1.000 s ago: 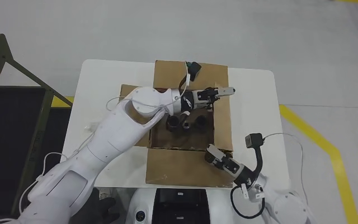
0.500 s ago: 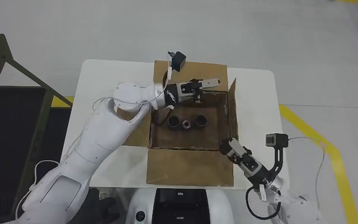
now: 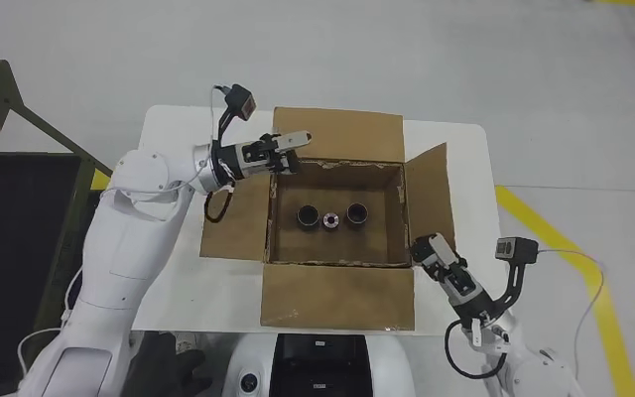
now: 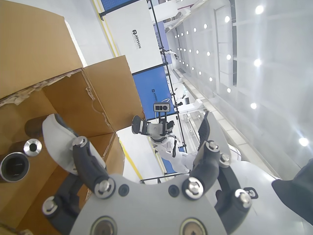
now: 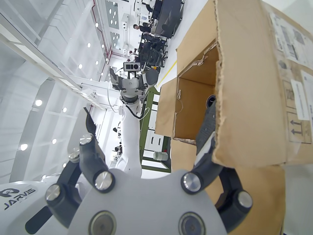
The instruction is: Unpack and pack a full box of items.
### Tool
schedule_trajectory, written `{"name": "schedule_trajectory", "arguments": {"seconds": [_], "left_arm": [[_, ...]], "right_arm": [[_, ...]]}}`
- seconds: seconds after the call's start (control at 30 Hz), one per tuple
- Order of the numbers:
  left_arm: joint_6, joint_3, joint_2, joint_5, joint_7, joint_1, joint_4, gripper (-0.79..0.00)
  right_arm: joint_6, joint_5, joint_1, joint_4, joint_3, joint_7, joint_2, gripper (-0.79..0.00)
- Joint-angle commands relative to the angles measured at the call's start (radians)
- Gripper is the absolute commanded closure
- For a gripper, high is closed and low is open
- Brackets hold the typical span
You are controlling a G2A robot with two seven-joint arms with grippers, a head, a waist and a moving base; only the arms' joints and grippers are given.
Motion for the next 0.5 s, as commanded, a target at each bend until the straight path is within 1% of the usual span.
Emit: {"name": "schedule_trajectory", "arguments": {"seconds": [0.0, 0.2, 0.47], "left_arm": [[-0.002, -0.04, 0.007, -0.012, -0.021, 0.013, 0.002, -0.785], [-0.007, -0.15, 0.027, -0.026, -0.072, 0.046, -0.011, -0.785], [0.014, -0.286, 0.052, -0.033, -0.131, 0.079, -0.007, -0.785]], "right_arm": [[0.004, -0.003, 0.005, 0.005, 0.002, -0.011, -0.001, -0.785], [0.038, -0.047, 0.027, 0.022, 0.008, -0.065, -0.003, -0.785], [0.064, -0.12, 0.054, 0.029, -0.004, -0.079, -0.005, -0.785]]}}
